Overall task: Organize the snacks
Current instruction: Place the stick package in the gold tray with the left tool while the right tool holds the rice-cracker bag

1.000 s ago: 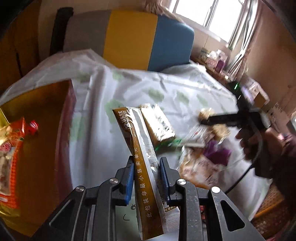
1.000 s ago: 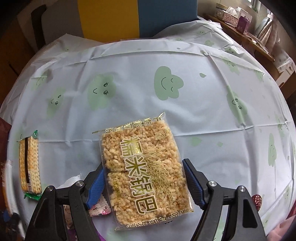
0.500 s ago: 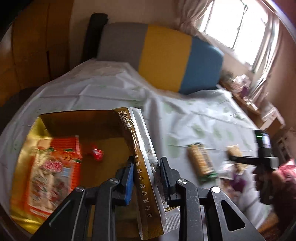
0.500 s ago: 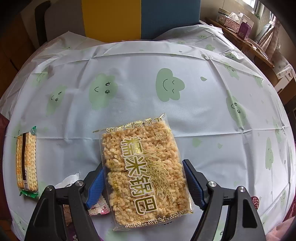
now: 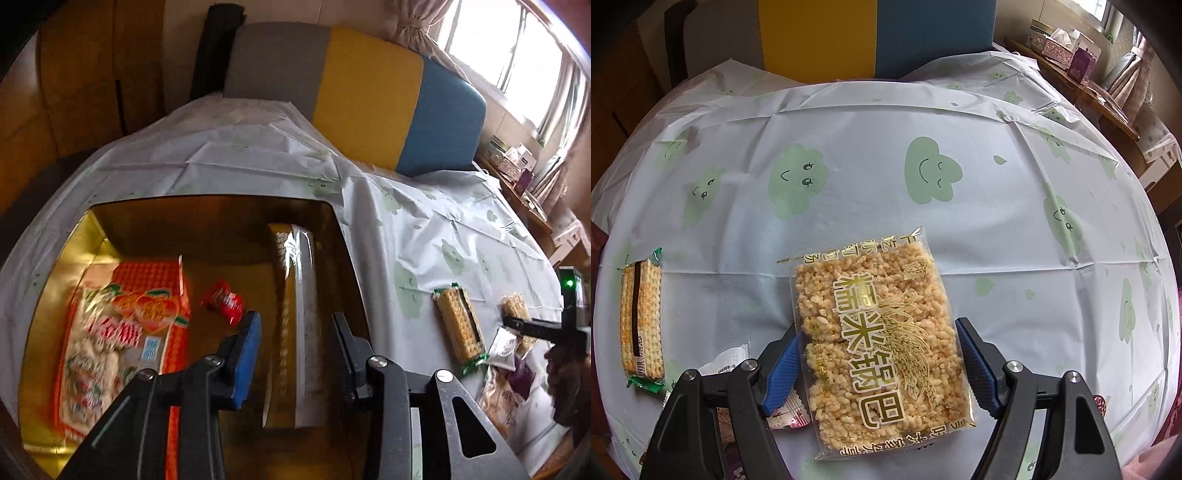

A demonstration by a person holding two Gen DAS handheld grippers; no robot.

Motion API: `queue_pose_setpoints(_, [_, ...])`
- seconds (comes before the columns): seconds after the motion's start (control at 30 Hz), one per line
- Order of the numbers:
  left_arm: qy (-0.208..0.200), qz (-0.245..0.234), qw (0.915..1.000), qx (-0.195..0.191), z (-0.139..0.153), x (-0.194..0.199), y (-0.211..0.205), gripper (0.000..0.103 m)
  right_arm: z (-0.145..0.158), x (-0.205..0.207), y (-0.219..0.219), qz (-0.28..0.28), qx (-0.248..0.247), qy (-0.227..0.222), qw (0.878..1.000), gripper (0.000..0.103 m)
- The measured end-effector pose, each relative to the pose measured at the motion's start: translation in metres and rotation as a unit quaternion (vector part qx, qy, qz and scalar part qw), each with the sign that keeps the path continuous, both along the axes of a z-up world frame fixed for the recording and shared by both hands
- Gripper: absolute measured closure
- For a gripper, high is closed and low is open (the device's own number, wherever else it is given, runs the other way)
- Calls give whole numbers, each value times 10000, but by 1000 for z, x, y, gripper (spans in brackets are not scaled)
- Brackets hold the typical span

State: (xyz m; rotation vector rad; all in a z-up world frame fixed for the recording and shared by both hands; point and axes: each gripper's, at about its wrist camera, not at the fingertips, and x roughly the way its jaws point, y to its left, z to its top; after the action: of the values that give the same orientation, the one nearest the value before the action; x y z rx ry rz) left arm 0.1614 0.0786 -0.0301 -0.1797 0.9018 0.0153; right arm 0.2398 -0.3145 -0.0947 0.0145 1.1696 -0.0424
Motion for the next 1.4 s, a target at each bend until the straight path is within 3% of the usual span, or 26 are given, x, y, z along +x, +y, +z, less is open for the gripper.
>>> queue_pose_setpoints(0.1, [-45,83,9999,80,1,-22,-4,63,0,0,0,11,-18,-7,10000,24])
queue_pose_setpoints(0.33, [-112,275,9985,459,9,-61,-15,51,0,-1,1,16,-59,-29,10000,25])
queue_pose_setpoints(0.53, [-55,394,9985,367,9,-80,-9,50,2,-2,2,19,-82,-36,10000,26])
queue_pose_setpoints(0.7, [-131,452,9971,604,9,-93,-13,50,2,-3,2,-3,-71,-63,10000,26])
queue_pose_setpoints(0.9, [-185,553,9964,619,11,-105,-7,50,3,-4,2,-13,-81,-105,9999,26])
queue_pose_setpoints(1.03, [-152,572,9972,449,10,-110,0,50,4,-4,2,-83,-48,-94,9999,27])
queue_pose_setpoints(1.23, [-133,645,9973,318,5,-114,7,50,29,-10,-1,-465,-77,-286,9985,27])
queue_pose_setpoints(1.4, [-109,668,9974,265,2,-117,10,50,67,-23,10,-503,-49,-702,9963,27])
